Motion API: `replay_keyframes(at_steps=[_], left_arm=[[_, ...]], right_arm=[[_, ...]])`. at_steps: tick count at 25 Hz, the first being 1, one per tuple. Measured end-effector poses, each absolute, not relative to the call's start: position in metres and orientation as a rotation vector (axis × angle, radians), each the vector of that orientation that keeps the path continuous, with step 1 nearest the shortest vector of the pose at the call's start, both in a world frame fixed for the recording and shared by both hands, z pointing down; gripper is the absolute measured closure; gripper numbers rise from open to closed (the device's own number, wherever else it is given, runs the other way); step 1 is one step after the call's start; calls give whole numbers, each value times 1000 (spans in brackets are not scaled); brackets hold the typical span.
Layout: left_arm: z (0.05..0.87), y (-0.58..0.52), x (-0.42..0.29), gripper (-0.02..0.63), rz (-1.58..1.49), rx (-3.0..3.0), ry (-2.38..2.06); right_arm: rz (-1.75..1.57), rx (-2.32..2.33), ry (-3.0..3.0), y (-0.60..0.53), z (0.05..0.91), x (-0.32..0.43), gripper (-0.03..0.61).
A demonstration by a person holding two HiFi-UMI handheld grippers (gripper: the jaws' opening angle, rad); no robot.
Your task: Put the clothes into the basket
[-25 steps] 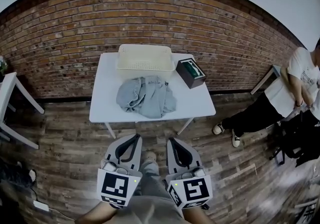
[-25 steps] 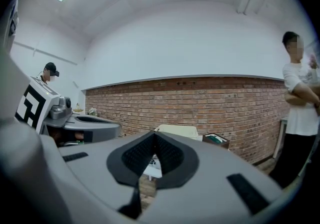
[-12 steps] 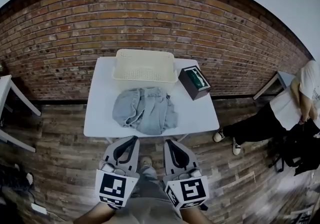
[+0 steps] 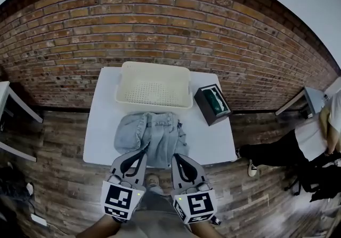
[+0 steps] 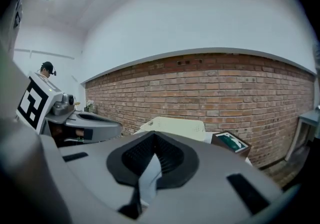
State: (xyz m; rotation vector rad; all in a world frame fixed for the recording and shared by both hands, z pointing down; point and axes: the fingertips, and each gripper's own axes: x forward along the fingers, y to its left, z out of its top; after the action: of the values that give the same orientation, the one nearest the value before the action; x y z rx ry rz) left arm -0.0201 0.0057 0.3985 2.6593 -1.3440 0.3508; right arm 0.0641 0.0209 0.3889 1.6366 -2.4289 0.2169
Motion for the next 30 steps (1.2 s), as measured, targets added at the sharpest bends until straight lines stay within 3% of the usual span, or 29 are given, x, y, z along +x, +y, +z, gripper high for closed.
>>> replay_keyframes(at_steps=[21, 23, 25, 30], left_arm=[[465, -83, -31, 604, 504, 2444, -1322], [472, -87, -37, 603, 522, 2429, -1299], [478, -89, -41, 595, 558, 2418, -1260], [494, -96, -53, 470, 597, 2372, -1170]], right_arm=[[384, 1379, -2427, -58, 454, 75, 573], [419, 1368, -2418, -61, 459, 75, 545], [452, 1379, -2411, -63, 462, 76, 461], [537, 1415, -2388, -70, 473, 83, 359]])
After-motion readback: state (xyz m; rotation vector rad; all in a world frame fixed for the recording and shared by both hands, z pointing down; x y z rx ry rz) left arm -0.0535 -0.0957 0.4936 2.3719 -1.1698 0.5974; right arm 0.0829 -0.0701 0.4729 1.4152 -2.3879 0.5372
